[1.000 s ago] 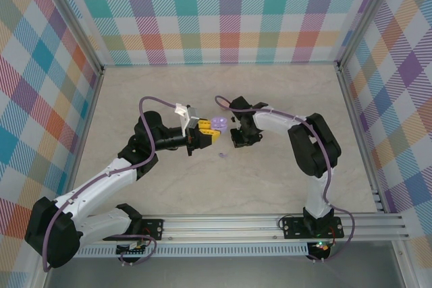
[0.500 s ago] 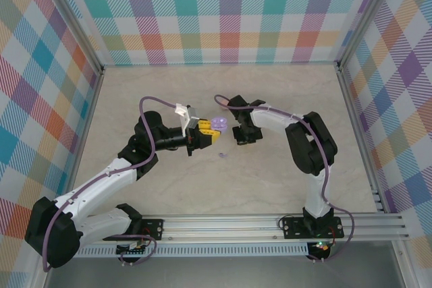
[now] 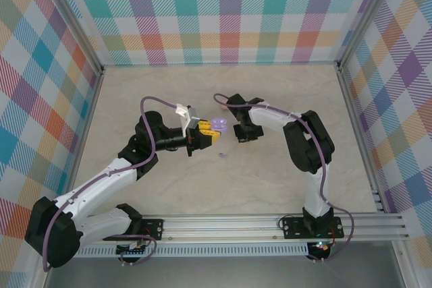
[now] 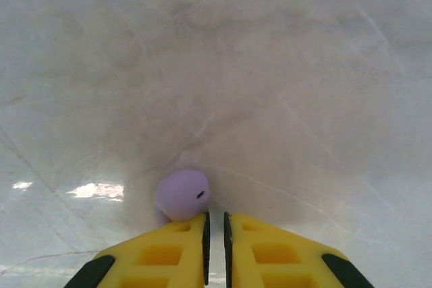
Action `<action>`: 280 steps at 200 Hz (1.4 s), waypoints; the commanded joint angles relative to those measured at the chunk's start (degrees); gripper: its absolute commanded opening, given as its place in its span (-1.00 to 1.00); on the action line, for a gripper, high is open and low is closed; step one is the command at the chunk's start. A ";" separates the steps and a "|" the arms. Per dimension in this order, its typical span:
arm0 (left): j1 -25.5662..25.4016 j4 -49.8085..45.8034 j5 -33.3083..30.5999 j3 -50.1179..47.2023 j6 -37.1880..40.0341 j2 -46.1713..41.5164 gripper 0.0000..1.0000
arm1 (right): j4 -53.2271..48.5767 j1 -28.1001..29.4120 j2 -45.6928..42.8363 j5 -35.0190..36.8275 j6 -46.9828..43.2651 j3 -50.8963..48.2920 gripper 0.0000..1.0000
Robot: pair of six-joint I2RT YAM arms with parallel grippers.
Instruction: Insert the wireless bluetooth earbuds into the charging case
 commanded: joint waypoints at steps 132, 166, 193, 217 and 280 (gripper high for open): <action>0.25 -0.05 -0.48 2.16 0.57 0.49 -0.59 | -0.43 -2.44 -1.76 -9.27 2.00 4.08 -0.19; 0.26 -0.05 -0.49 2.28 0.55 0.79 -0.59 | -1.47 -3.01 0.63 -10.73 4.19 5.84 -0.17; 0.19 0.03 -0.40 2.33 0.54 0.89 -0.59 | -2.06 -3.49 1.99 -11.21 5.23 6.79 -0.17; 0.25 -0.05 -0.54 2.33 0.57 1.04 -0.59 | -2.77 -3.79 2.95 -11.40 5.52 7.50 -0.17; 0.16 -0.19 -0.49 2.59 0.67 1.36 -0.59 | -4.24 -3.98 5.32 -11.27 5.52 8.90 -0.18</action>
